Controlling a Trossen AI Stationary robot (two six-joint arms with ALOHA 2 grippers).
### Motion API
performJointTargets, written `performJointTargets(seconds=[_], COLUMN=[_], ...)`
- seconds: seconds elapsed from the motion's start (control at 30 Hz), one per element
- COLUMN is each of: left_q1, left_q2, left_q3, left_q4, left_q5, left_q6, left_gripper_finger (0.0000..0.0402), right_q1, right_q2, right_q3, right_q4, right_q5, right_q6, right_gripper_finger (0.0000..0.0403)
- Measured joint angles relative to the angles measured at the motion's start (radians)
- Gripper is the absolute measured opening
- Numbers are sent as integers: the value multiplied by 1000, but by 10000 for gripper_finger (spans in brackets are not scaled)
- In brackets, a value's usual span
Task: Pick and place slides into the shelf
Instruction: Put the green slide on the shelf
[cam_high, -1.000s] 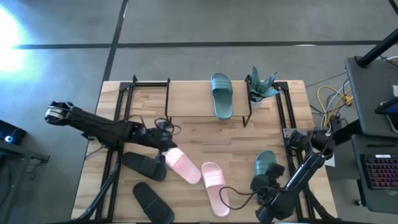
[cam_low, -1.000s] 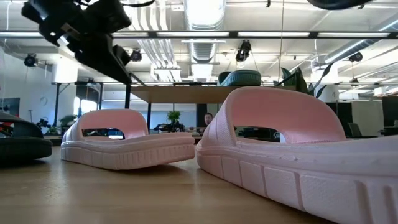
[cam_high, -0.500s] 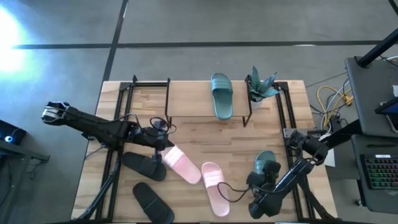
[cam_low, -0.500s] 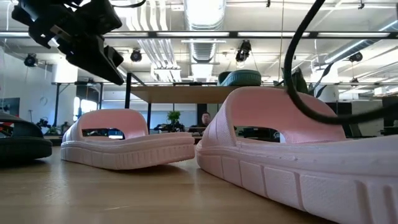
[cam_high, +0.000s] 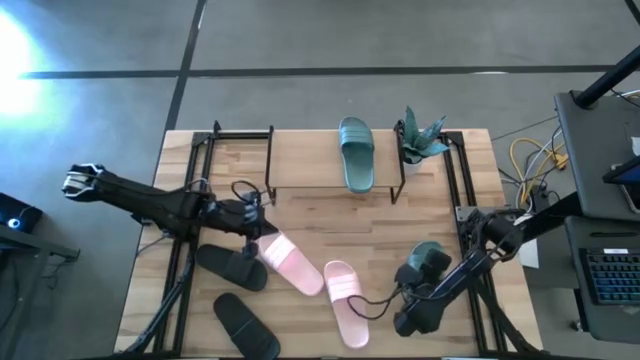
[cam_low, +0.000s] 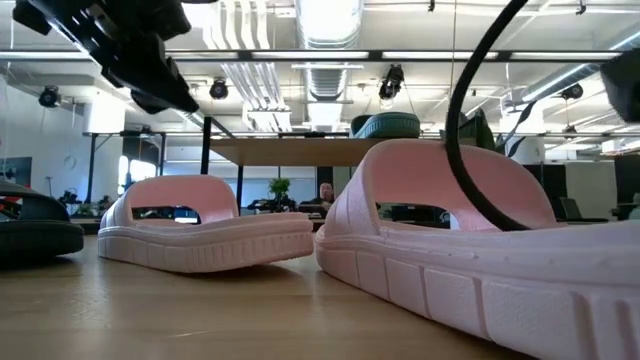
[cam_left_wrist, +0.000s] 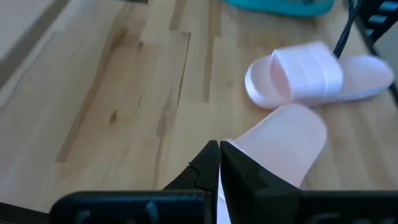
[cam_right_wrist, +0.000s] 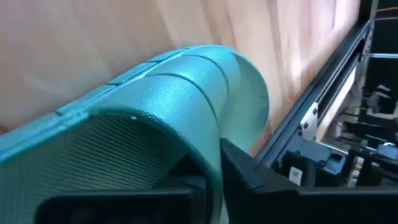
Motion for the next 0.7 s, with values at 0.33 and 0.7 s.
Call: performJointTargets(seconds=[0.33, 0.7], left_q1=[-1, 0], left_q2=[-139, -181], left_q3=[-1, -11], left_q4=[-82, -103], left_q5=[-71, -128], left_q6=[-29, -78], left_gripper_finger=[0, 0], right_q1=[-97, -494], right_q2=[-175, -153], right_q3=[243, 603], right_q4=[-52, 65], right_q5=[357, 573], right_q6=[70, -658], right_gripper_finger=[12, 12])
